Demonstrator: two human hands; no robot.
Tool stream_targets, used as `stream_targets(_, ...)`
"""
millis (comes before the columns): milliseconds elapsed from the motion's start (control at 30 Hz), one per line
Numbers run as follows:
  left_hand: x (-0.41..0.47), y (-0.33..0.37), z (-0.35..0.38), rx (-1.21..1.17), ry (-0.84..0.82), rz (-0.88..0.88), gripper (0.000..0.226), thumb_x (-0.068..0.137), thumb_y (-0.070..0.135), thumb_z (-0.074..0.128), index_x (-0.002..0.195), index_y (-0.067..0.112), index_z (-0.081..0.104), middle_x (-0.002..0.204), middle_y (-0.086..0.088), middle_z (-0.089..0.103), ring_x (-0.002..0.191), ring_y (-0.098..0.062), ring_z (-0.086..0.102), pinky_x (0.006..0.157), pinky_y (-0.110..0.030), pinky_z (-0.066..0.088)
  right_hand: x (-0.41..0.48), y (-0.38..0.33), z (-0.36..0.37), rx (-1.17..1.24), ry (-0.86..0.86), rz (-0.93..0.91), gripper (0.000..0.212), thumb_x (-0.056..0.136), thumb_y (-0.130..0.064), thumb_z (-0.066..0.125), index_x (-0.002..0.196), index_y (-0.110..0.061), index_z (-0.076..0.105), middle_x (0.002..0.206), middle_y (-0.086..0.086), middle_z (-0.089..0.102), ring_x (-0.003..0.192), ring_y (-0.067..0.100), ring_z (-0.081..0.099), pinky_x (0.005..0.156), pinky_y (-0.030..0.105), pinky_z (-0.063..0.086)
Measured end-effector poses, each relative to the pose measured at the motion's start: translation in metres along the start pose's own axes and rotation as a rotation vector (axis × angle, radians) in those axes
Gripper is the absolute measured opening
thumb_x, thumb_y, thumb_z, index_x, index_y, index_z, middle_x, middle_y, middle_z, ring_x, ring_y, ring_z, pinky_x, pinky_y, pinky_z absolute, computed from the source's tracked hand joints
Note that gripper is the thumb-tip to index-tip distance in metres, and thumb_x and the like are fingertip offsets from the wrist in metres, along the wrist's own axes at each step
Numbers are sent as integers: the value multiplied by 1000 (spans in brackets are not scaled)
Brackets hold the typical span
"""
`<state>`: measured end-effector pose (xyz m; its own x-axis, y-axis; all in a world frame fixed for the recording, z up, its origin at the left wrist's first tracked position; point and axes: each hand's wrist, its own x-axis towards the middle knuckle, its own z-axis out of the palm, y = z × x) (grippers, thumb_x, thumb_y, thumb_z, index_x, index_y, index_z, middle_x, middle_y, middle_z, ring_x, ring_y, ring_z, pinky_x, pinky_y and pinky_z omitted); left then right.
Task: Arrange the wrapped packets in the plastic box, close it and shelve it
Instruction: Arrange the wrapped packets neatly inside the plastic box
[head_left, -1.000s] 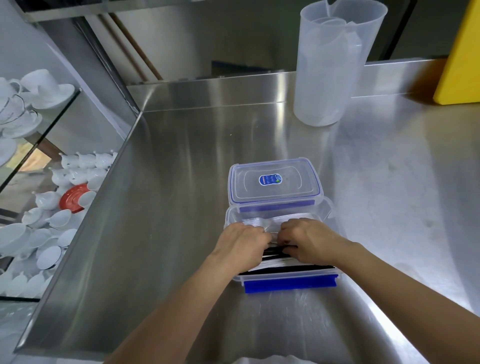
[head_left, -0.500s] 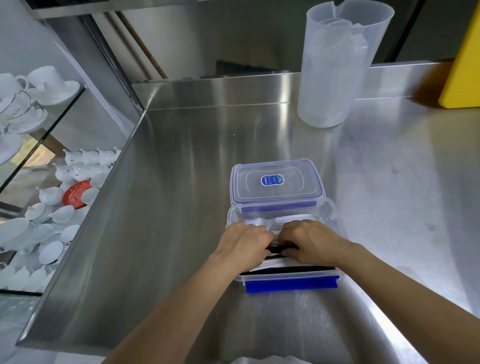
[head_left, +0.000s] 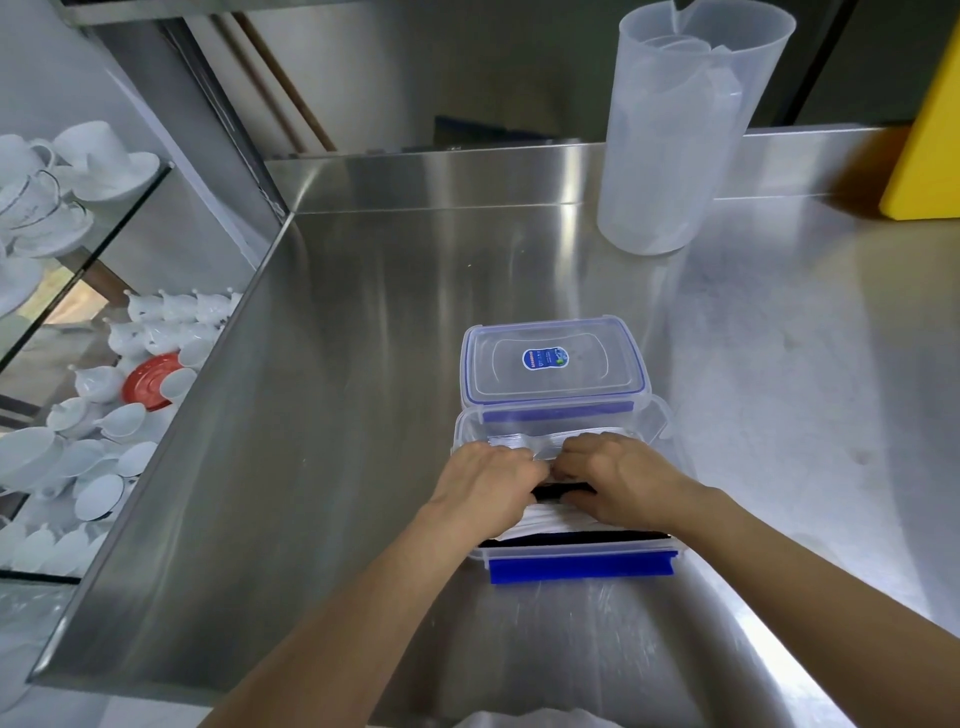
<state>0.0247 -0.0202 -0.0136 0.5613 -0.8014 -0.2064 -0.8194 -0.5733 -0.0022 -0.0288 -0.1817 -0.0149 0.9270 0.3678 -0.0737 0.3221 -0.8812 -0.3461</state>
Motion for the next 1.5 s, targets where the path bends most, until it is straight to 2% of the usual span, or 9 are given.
stream_targets(100,0,0,0,-5,4,-21,15,92,19,50,102,18,61,95,-4,66,89,-27,62,61,-31,31,-5,-3,-6,59,-25,-65,10,80,-17,63,85,-15,71,86,7,68,79,25,62,65,27,44)
stream_targets(367,0,-1,-1,-21,23,-30,12,89,14,54,96,18,63,89,-4,66,85,-26,61,59,-31,31,-2,-4,-3,-79,-268,4,26,89,-27,51,111,-18,63,109,3,63,96,22,59,71,21,35)
stream_targets(567,1,-1,-3,-47,23,-40,14,87,10,54,92,18,65,88,-3,66,82,-24,61,59,-30,33,3,-9,0,-268,-326,35,30,86,-27,51,113,-14,57,111,8,64,95,28,61,78,31,47)
stream_targets(700,1,-1,0,-53,68,-19,20,95,21,47,95,20,66,89,-3,69,82,-24,63,62,-30,33,1,-7,0,-287,-187,-34,28,78,-21,55,104,-14,64,99,7,68,86,29,65,72,33,52)
stream_targets(833,1,-2,2,-81,111,10,32,100,31,30,97,21,60,90,-4,70,80,-27,63,61,-31,32,-4,3,-5,-240,43,-112,25,46,-18,71,72,-20,70,63,0,64,54,21,62,51,21,48)
stream_targets(1000,-2,0,-3,-161,93,-30,46,95,54,32,102,18,60,92,-3,70,81,-23,62,64,-31,36,-2,8,1,-196,169,-69,25,50,-16,85,65,-14,65,58,2,66,48,19,62,49,21,49)
stream_targets(1167,-3,0,0,-110,135,-17,15,89,19,55,102,13,59,96,-5,68,86,-27,63,63,-34,43,3,10,12,-229,183,-21,29,50,-14,88,72,-11,69,62,6,71,51,22,66,52,28,56)
stream_targets(1333,-1,-2,6,-127,229,15,35,48,-6,79,75,12,66,65,-4,65,59,-23,62,49,-29,48,2,11,12,-250,191,12,40,45,-15,90,78,-11,69,69,6,72,58,22,68,58,29,57)
stream_targets(1500,0,-1,9,-81,220,10,37,46,-6,81,76,11,67,67,-4,63,61,-22,59,53,-29,47,2,9,10,-191,231,-35,38,47,-6,88,78,-11,67,71,8,70,61,22,67,60,29,57)
